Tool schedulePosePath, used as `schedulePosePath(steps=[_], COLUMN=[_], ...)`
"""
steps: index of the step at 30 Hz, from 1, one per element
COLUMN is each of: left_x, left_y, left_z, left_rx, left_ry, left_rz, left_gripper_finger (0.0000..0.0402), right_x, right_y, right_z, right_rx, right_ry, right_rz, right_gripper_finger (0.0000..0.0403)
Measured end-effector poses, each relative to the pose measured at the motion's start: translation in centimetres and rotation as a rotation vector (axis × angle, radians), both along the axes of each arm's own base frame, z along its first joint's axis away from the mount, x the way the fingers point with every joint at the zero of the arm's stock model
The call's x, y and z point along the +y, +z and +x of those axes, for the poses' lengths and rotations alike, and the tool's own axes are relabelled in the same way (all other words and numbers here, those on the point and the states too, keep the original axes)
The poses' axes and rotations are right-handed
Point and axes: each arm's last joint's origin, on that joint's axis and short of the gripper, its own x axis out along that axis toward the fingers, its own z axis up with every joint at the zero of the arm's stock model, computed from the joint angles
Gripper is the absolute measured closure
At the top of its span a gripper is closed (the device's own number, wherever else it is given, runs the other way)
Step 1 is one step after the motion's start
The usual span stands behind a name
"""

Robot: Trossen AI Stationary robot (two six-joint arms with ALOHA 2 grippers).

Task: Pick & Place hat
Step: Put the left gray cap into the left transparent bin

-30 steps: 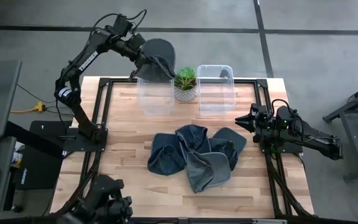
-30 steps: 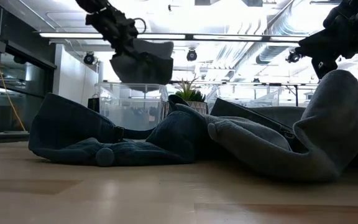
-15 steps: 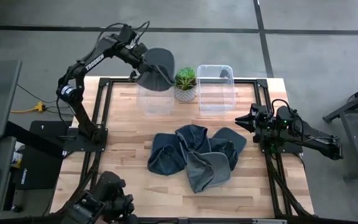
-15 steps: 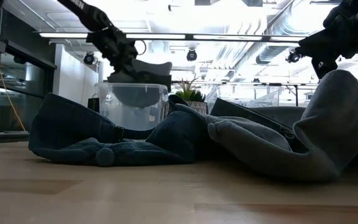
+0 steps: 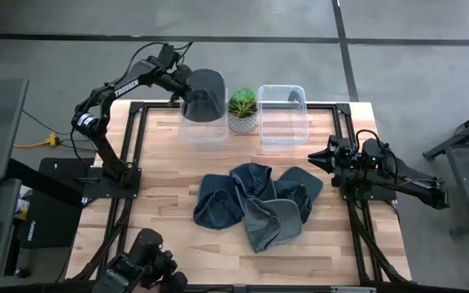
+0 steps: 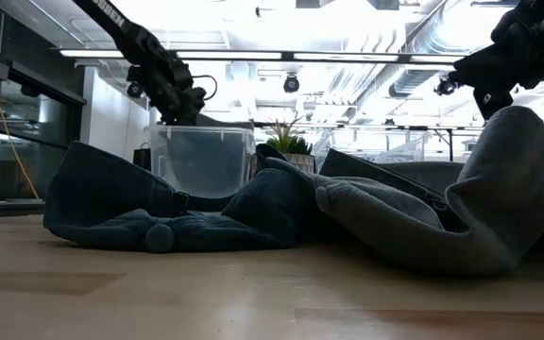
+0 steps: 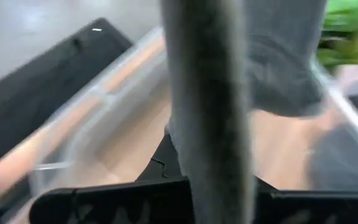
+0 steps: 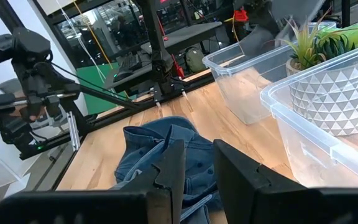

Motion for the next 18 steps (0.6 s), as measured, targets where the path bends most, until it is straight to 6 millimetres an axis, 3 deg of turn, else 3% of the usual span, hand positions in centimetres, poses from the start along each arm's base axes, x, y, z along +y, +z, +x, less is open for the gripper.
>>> schedulePosePath(steps=[12, 18], left_x=[-0.3, -0.8], left_y=[-0.4, -0.5], left_z=[0.6, 1.1], left_rx=[0.006, 0.054], left_ry=[-0.031, -0.051], left_rz=[0.030, 0.045], left_gripper_finger=[0.0398, 0.0369], right_x=[0.0, 0.0], right_y=[0.0, 0.0], right_z=[0.0, 0.0], right_rx=[0.000, 0.000], right_ry=[0.000, 0.000], right_rz=[0.000, 0.000], right_gripper_finger=[0.0325, 0.0325])
